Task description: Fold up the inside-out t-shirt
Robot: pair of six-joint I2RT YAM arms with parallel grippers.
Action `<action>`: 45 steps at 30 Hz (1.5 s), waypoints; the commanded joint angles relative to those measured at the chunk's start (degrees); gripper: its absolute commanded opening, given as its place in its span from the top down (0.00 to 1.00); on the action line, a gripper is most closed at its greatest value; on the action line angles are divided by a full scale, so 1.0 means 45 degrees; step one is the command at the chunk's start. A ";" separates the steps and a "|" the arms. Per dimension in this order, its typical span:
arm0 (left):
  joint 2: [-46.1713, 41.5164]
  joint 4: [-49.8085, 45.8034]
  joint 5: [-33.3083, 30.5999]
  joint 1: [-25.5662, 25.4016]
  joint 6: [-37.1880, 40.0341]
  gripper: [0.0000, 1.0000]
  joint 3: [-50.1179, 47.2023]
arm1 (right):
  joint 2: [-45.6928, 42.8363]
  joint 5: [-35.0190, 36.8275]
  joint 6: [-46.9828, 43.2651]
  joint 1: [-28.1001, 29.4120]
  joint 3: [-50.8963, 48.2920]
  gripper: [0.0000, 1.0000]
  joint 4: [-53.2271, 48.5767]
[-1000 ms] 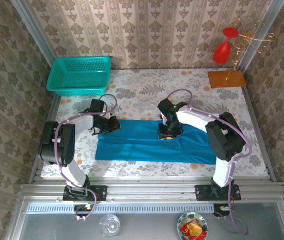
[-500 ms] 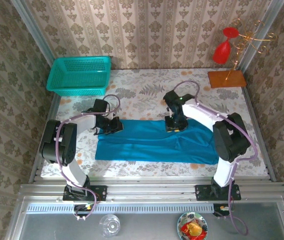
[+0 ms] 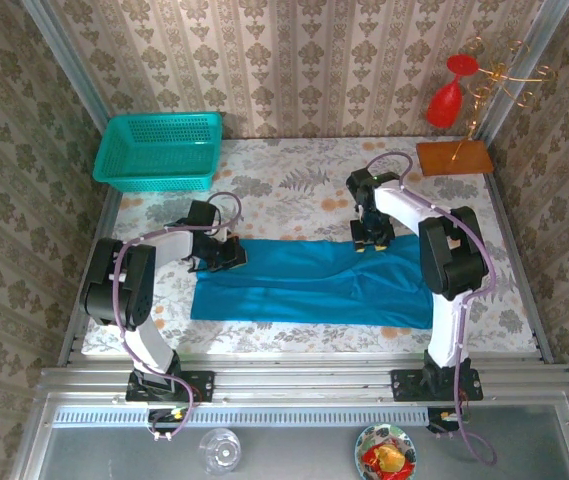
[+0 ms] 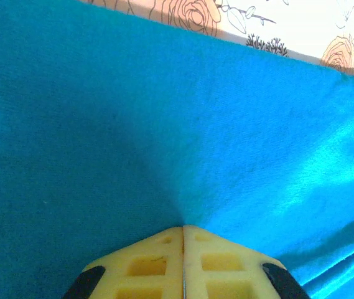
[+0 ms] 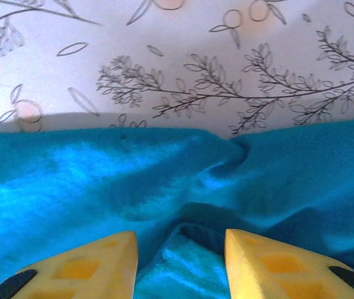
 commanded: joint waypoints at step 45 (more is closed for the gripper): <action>0.0728 0.0711 0.0454 -0.3117 -0.1125 0.90 0.1291 | -0.0801 -0.2805 -0.1625 -0.1567 -0.0606 0.70 -0.0772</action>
